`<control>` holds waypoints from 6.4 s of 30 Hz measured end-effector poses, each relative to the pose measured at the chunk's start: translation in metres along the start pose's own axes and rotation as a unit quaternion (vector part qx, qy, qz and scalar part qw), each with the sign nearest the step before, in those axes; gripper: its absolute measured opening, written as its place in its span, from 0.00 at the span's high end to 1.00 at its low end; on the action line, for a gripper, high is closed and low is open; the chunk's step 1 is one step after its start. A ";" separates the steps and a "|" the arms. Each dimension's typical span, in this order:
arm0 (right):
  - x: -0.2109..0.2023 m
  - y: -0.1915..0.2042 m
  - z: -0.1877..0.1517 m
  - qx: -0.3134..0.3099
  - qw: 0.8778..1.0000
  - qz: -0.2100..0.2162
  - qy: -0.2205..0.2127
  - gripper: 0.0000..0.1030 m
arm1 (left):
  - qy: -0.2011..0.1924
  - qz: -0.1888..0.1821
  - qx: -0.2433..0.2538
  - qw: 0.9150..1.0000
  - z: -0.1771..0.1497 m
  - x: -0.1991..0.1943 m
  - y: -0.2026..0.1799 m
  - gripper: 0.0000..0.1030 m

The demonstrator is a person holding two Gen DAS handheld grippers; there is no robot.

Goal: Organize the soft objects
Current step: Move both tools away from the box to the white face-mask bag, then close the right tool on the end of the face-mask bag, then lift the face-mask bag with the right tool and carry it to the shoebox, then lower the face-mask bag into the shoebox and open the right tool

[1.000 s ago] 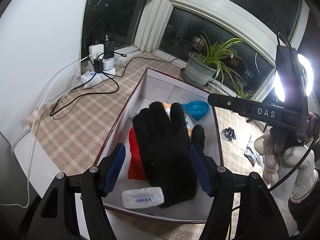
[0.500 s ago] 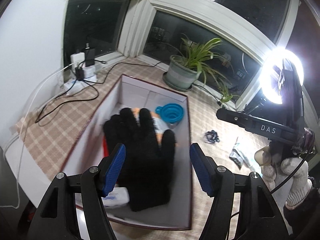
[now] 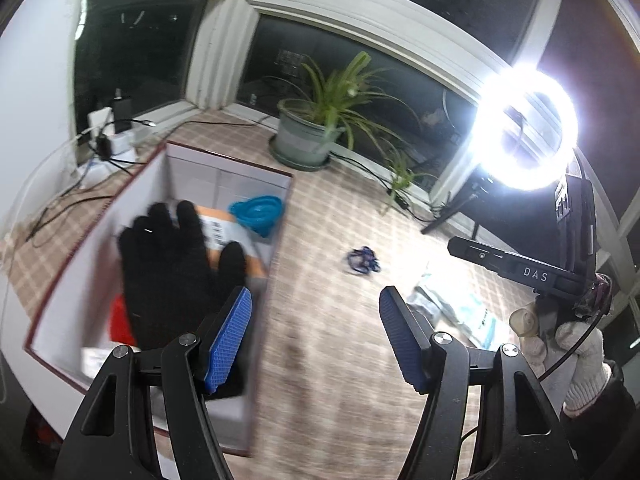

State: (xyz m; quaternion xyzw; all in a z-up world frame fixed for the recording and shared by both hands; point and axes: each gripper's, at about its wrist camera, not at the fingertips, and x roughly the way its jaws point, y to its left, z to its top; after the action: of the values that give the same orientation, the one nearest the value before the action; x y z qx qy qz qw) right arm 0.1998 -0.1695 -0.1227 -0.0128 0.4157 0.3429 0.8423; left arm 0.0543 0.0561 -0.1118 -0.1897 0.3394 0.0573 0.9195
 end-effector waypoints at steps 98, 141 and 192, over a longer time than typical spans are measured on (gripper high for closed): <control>0.000 -0.278 -0.115 0.130 0.968 0.151 0.153 0.70 | 0.207 -0.130 -0.018 0.969 -0.078 0.244 -0.231 0.60; -0.022 -0.073 -0.015 0.085 0.977 0.171 0.096 0.72 | 0.057 -0.142 -0.069 0.986 0.009 0.080 -0.091 0.60; 0.114 0.154 0.006 -0.010 0.956 0.231 0.178 0.56 | 0.029 0.005 -0.127 0.991 0.056 0.038 0.142 0.60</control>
State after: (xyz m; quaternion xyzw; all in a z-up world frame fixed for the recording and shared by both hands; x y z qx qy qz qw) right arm 0.1612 0.0144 -0.1586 0.0147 0.5471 0.5245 0.6522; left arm 0.0835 0.2083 -0.1412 -0.3049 0.3565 0.0993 0.8775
